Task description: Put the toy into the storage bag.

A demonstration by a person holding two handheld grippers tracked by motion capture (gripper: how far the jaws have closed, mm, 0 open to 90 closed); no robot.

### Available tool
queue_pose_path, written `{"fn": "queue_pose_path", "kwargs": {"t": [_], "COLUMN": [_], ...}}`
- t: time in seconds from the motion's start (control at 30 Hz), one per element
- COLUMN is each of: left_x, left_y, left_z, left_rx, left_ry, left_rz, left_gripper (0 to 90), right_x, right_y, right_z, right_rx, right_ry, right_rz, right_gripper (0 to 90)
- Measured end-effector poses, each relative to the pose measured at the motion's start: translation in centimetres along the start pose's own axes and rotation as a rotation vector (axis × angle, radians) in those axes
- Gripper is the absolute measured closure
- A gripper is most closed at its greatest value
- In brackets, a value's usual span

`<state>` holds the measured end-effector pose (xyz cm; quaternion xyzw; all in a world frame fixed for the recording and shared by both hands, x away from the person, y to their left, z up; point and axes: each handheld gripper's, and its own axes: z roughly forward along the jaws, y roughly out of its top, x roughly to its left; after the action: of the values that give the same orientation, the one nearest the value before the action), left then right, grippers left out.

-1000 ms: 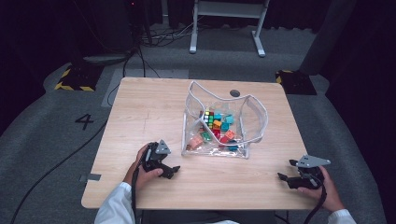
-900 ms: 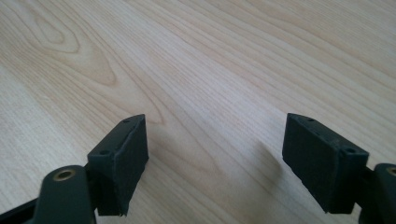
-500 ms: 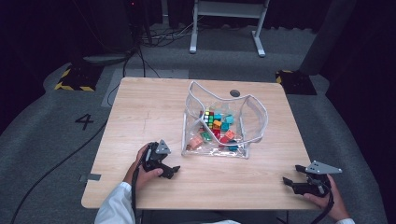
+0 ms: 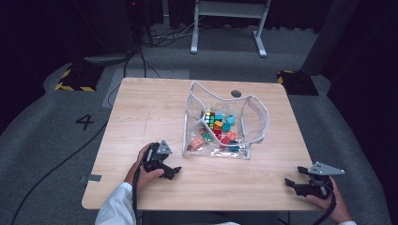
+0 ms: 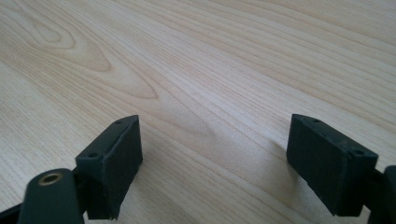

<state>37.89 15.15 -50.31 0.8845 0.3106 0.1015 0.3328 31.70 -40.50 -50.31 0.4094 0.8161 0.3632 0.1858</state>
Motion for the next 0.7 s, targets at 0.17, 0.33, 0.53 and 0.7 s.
{"fn": "queue_pose_path", "kwargs": {"t": [0.17,0.33,0.53,0.7], "left_x": [-0.07,-0.02,0.03,0.03], "left_y": [-0.03,-0.01,0.02,0.02], "left_z": [0.01,-0.02,-0.01,-0.01], "left_rx": [-0.002,-0.002,0.0,0.0], "left_ry": [0.001,0.008,0.004,0.004], "left_rz": [-0.008,0.0,0.005,0.006], "left_gripper": [1.4,1.4,1.3,1.3], "right_x": [0.0,-0.05,-0.08,-0.15], "right_y": [0.0,0.15,0.15,0.13], "right_z": [0.0,0.16,0.21,0.22], "right_rx": [0.0,0.004,0.005,0.006], "right_ry": [0.0,0.001,0.003,0.013], "right_rz": [0.0,-0.003,-0.008,-0.01], "right_gripper": [18.2,17.2,17.2,17.2]}}
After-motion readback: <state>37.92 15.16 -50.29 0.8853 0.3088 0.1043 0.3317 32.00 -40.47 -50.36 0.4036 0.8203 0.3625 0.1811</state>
